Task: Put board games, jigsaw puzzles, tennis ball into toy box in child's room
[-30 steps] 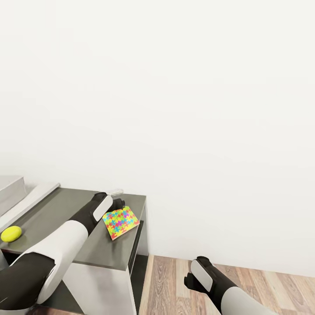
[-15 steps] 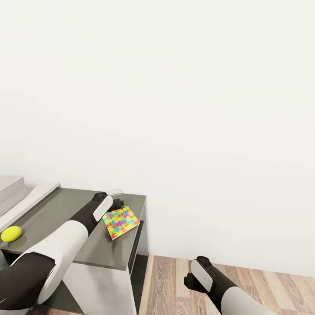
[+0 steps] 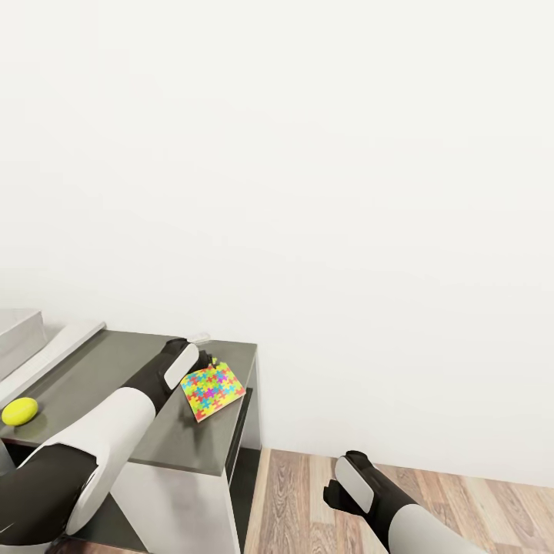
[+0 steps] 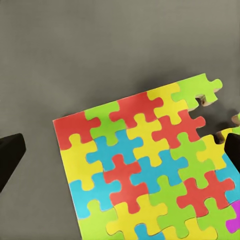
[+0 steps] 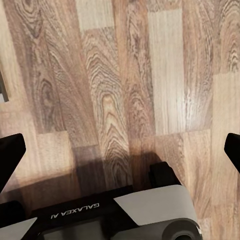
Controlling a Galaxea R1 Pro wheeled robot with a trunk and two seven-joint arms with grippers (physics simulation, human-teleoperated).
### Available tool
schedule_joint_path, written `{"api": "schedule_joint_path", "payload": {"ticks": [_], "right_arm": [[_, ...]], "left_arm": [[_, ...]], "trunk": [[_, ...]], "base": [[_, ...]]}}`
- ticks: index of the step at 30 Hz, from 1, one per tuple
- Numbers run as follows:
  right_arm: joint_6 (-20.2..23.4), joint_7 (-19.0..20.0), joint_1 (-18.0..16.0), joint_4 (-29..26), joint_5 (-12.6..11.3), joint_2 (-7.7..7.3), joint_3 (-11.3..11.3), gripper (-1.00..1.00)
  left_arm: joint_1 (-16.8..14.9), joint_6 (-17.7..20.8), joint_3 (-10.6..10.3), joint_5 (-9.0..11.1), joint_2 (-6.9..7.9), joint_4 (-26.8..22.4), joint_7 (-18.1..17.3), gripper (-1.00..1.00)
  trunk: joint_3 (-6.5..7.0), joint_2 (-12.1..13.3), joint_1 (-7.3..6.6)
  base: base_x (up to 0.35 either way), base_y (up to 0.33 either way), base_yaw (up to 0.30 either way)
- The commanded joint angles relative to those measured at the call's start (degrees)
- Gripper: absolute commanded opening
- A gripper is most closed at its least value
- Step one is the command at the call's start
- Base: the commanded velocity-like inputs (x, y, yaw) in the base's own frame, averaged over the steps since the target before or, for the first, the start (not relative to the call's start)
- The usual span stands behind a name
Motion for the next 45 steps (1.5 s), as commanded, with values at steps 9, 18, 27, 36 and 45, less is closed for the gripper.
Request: {"api": "schedule_joint_path", "payload": {"ticks": [9, 18, 27, 36, 45], "right_arm": [[0.1, -0.5, -0.1, -0.1, -0.6, -0.05, 0.4, 1.0], [0.1, -0.5, -0.1, -0.2, -0.6, -0.06, 0.4, 1.0], [0.1, -0.5, -0.1, -0.2, -0.6, -0.05, 0.4, 1.0], [0.1, -0.5, -0.1, -0.2, -0.6, -0.08, 0.4, 1.0], [0.1, -0.5, -0.1, -0.2, -0.6, -0.12, 0.4, 1.0]], "left_arm": [[0.0, 0.1, -0.5, 0.6, 0.07, -0.1, 0.6, 1.0], [0.0, 0.1, -0.5, 0.6, 0.06, -0.1, 0.6, 1.0], [0.0, 0.1, -0.5, 0.6, 0.06, -0.1, 0.6, 1.0], [0.0, 0.2, -0.5, 0.6, 0.06, -0.1, 0.6, 1.0], [0.0, 0.2, -0.5, 0.7, 0.06, -0.1, 0.5, 1.0]], "trunk": [[-1.14, -2.4, 1.32], [-1.68, -3.6, 1.98], [-1.86, -4.0, 2.19], [-2.58, -5.7, 3.07], [-2.58, -5.7, 3.07]], "base": [[0.0, 0.0, 0.0], [0.0, 0.0, 0.0], [0.0, 0.0, 0.0], [0.0, 0.0, 0.0], [0.0, 0.0, 0.0]]}}
